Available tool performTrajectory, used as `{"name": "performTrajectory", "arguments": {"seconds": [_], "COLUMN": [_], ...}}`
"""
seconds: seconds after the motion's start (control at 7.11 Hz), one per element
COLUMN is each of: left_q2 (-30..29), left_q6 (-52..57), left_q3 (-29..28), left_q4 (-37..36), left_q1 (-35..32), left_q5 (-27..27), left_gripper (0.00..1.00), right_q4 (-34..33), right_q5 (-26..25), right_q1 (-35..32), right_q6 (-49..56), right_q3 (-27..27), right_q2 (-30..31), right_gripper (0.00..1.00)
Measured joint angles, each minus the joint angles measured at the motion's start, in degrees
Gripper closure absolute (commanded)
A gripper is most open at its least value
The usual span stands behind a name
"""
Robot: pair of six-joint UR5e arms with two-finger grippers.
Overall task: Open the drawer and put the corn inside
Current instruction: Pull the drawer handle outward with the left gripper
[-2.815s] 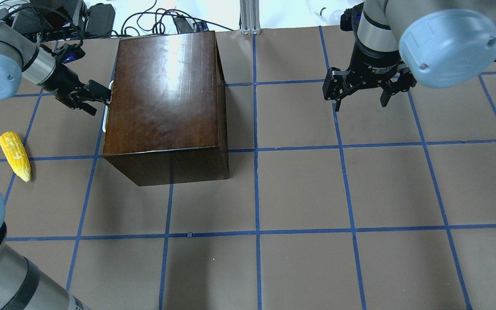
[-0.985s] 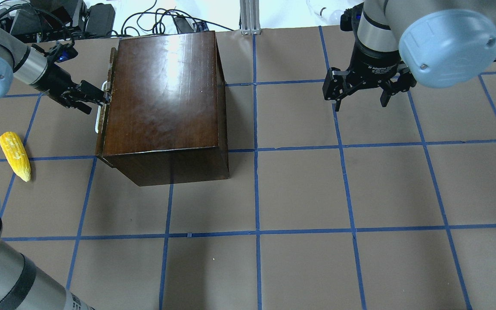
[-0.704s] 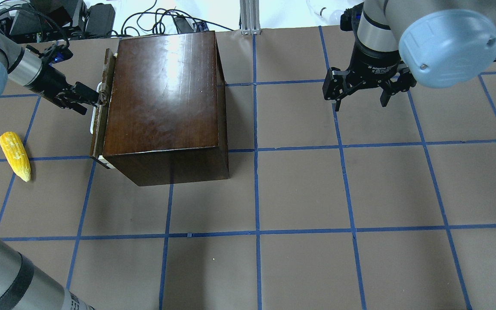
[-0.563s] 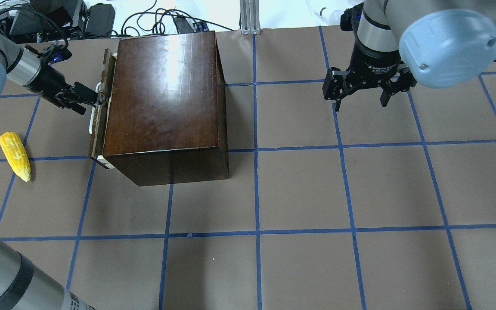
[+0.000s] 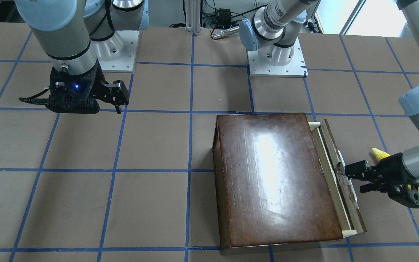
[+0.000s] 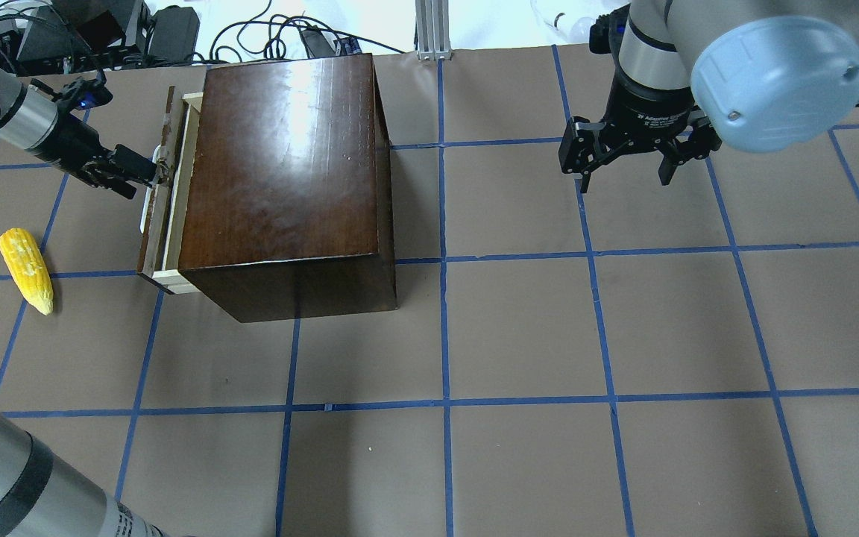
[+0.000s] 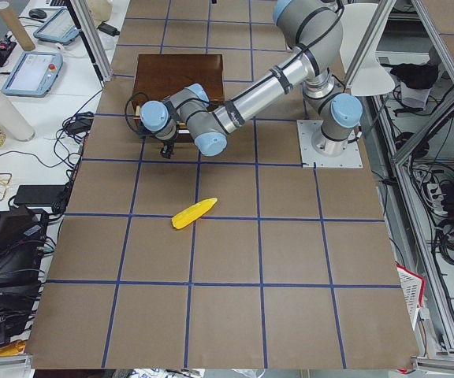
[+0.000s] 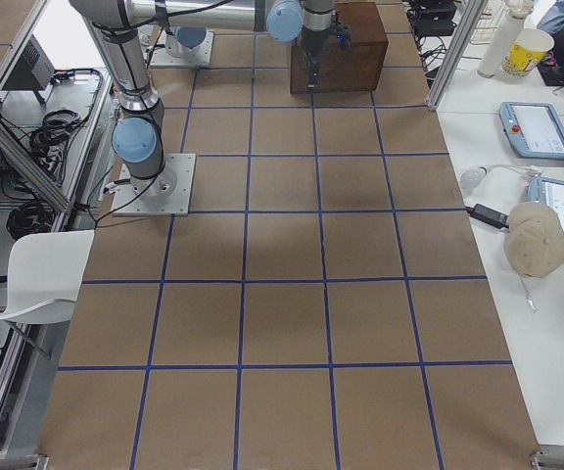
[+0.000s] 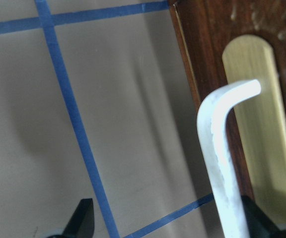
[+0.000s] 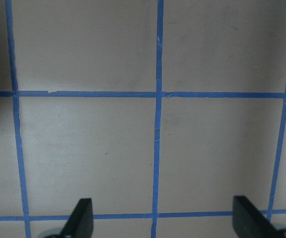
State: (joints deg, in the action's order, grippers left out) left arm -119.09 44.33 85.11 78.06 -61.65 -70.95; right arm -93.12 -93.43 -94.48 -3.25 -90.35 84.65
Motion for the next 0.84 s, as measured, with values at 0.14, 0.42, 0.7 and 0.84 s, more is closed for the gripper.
{"name": "performTrajectory", "arguments": {"seconds": [0.14,0.42,0.7,0.84], "left_q2": [-0.1,-0.2,-0.3,-0.4], "left_q6": [0.3,1.4,3.3,4.3], "left_q3": [-0.5,-1.3,-1.6,-1.6], "left_q4": [0.2,0.8,1.1,1.2], "left_q1": [0.2,0.9,2.1,2.7], "left_q5": [-0.1,-0.7,-1.1,-1.4], "left_gripper": [0.0,0.0,0.0,0.0], "right_q4": [0.0,0.0,0.0,0.0], "right_q5": [0.0,0.0,0.0,0.0], "right_q1": [0.0,0.0,0.0,0.0], "right_q6": [0.0,0.0,0.0,0.0], "right_q3": [0.0,0.0,0.0,0.0], "right_q2": [0.0,0.0,0.1,0.0], "right_gripper": [0.0,0.0,0.0,0.0]}}
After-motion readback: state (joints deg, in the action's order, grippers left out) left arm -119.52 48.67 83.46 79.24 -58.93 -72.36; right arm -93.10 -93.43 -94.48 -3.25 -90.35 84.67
